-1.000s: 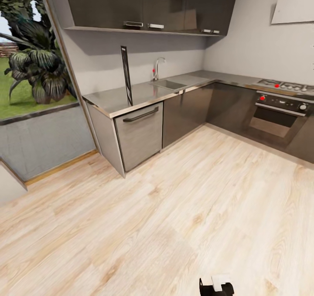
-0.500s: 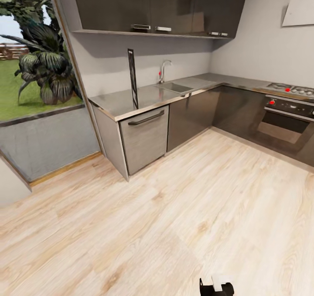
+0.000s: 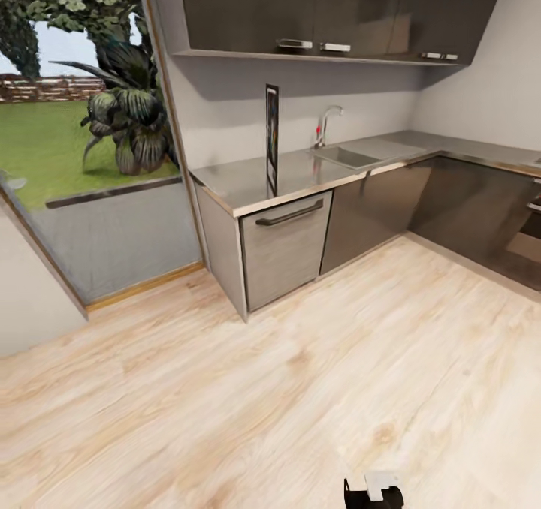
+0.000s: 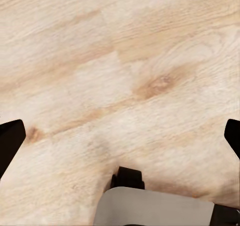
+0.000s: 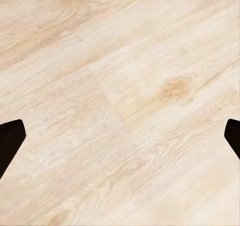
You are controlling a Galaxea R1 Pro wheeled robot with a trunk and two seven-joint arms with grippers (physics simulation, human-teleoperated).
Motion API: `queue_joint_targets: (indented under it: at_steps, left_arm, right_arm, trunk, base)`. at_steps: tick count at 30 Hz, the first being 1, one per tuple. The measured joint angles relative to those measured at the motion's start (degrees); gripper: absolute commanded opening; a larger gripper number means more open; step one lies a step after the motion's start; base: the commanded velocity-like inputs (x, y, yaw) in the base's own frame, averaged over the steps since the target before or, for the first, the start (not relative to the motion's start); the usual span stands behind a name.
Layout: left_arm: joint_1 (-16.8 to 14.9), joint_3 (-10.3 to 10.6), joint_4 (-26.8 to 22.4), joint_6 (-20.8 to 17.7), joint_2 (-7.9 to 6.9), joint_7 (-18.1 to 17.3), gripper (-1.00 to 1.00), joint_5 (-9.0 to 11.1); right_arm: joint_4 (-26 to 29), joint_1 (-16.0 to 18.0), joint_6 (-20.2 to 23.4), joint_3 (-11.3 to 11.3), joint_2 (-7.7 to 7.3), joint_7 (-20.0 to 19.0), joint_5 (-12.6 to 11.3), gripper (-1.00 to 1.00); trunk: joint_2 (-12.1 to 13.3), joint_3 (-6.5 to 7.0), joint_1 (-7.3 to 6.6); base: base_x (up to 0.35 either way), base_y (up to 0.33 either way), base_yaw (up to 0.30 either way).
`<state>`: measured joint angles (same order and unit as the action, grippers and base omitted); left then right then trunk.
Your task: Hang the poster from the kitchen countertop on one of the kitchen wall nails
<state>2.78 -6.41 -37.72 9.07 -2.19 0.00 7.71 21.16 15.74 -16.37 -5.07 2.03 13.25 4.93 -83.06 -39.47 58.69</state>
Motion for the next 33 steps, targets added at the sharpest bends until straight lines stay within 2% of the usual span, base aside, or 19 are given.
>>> queue_joint_targets:
  at_steps: [7, 22, 25, 27, 29, 31, 33]
  left_arm:
    - [0.0, 0.0, 0.0, 0.0, 0.01, 0.0, 1.0, 0.0]
    - [0.0, 0.0, 0.0, 0.0, -0.02, 0.0, 1.0, 0.0]
    - [0.0, 0.0, 0.0, 0.0, -0.05, 0.0, 1.0, 0.0]
    - [0.0, -0.1, 0.0, 0.0, -0.07, 0.0, 1.0, 0.0]
    - [0.0, -0.1, 0.0, 0.0, -0.07, 0.0, 1.0, 0.0]
    - [0.0, -0.1, 0.0, 0.0, -0.08, 0.0, 1.0, 0.0]
    - [0.0, -0.1, 0.0, 0.0, -0.08, 0.0, 1.0, 0.0]
  right_arm:
    - [0.0, 0.0, -0.1, 0.1, 0.0, 0.0, 0.0, 1.0]
    - [1.2, 0.0, -0.1, 0.4, -0.5, -0.1, 0.0, 1.0]
    - [5.3, -0.1, -0.1, 0.2, -0.47, 0.1, 0.1, 1.0]
    - [12.9, -0.5, 0.1, 0.0, -0.31, 0.4, 0.3, 1.0]
    - [17.3, -0.6, 0.6, -0.1, -0.2, 0.5, 0.3, 1.0]
    - [25.0, -0.7, 4.4, -0.2, -0.05, 0.6, 0.2, 1.0]
    - [28.8, -0.8, 7.6, -0.3, 0.01, 0.6, 0.1, 1.0]
  trunk:
    - [0.0, 0.0, 0.0]
    - [0.0, 0.0, 0.0]
    - [0.0, 0.0, 0.0]
    - [0.0, 0.01, 0.0]
    - [0.0, 0.0, 0.0]
    - [0.0, 0.01, 0.0]
    - [0.0, 0.0, 0.0]
  base:
    - [0.329, 0.0, 0.236]
    - [0.329, 0.0, 0.016]
    - [0.329, 0.0, 0.0]
    - [0.329, 0.0, 0.0]
    - [0.328, 0.0, 0.0]
    - [0.328, 0.0, 0.0]
    - [0.328, 0.0, 0.0]
